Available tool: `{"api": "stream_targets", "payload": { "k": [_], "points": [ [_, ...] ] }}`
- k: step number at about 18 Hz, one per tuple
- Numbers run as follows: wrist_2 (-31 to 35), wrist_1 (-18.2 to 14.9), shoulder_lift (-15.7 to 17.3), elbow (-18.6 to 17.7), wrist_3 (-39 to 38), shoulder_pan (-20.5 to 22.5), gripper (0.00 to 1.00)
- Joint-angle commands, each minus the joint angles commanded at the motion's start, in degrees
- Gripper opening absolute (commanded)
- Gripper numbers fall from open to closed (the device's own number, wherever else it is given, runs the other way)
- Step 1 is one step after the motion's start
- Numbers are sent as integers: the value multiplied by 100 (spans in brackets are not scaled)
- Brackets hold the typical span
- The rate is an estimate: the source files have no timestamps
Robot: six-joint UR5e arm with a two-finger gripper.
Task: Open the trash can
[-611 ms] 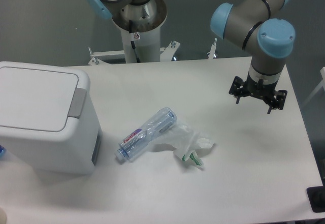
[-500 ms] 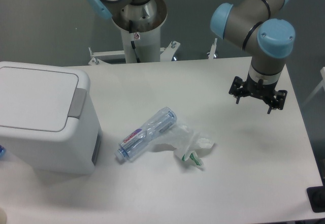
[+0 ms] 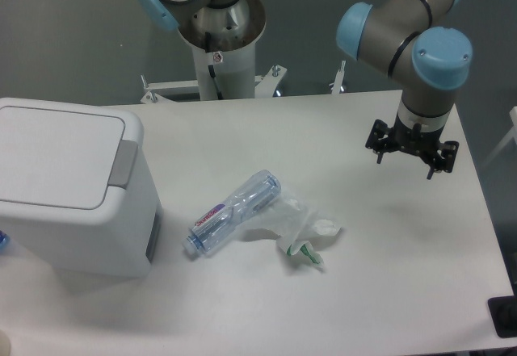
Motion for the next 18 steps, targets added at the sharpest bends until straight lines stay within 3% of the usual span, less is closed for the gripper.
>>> {"api": "stream_targets", "payload": {
  "k": [2,5,7,11,14,18],
  "points": [
    [35,-640,44,201,-18,-18,100],
    [26,-1975,27,798,-402,-149,100],
    [-9,-2461,27,1081,-885,-421,100],
    [-421,-2585,219,1319,-1958,-843,100],
    [-711,-2612,378,1450,-2223,-1063,100],
    [-1501,-2656,466,1644,-3101,-1528,100]
  ]
}}
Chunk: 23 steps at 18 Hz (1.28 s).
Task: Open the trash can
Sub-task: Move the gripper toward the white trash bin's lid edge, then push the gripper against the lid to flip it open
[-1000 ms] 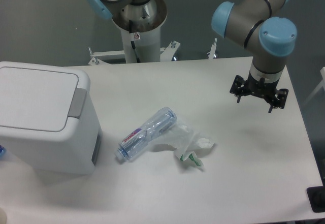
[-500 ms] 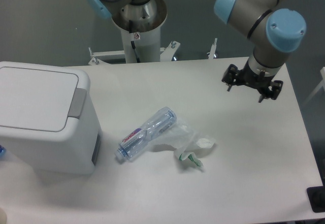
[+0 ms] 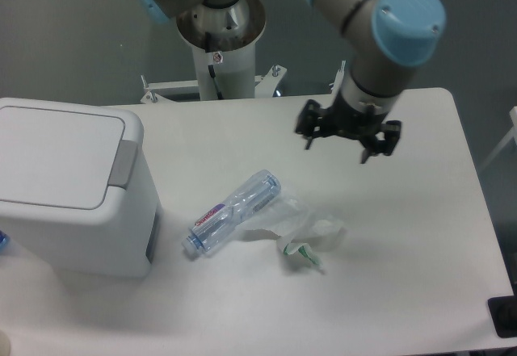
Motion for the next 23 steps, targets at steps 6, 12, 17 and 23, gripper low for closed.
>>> {"api": "stream_targets", "payload": {
  "k": [6,12,17,23],
  "points": [
    [-899,53,255,-17,-758,-308,100],
    [-986,193,264,-123,-1099,-897,100],
    [-1039,554,281,-412,-1224,-1231,100],
    [-1013,633,238,-536,-1224,-1320,100]
  ]
}}
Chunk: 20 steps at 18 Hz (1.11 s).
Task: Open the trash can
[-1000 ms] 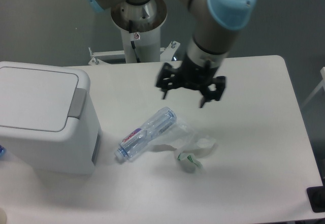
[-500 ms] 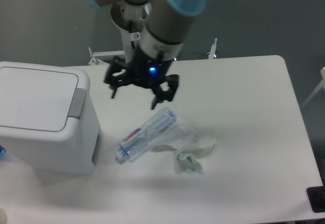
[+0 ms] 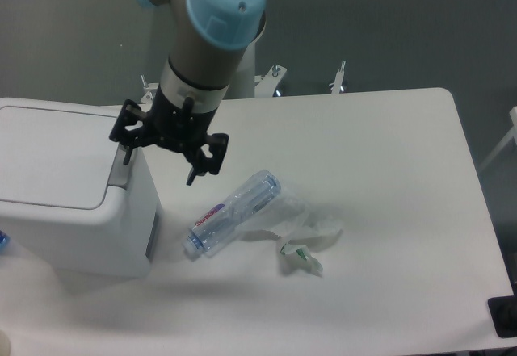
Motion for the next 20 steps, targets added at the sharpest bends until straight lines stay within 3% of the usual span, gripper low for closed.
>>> {"api": "stream_targets", "payload": {
  "k": [12,17,20],
  "points": [
    [18,9,0,-123,-9,0,100],
    [-9,18,35,8,0,35,100],
    [35,26,52,123,26,271,100]
  ]
}}
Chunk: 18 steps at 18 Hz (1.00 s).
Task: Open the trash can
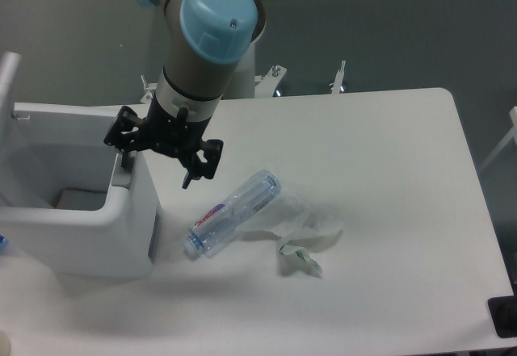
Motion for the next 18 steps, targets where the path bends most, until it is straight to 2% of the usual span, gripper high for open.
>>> {"api": "stream_targets", "payload": {
  "k": [1,2,5,8,10,13,15,18],
  "points": [
    [0,35,9,18,61,141,100],
    [61,209,0,27,53,264,100],
    [675,1087,-52,-78,175,755,100],
    [1141,1642,-280,-184,438,1160,100],
    [1414,1775,-412,-202,702,1328,100],
    [1889,1775,-632,-167,1219,1478,100],
    [1952,1749,-720,-219,2183,1696,100],
    [1960,1784,-931,-281,2811,1943,100]
  ]
}}
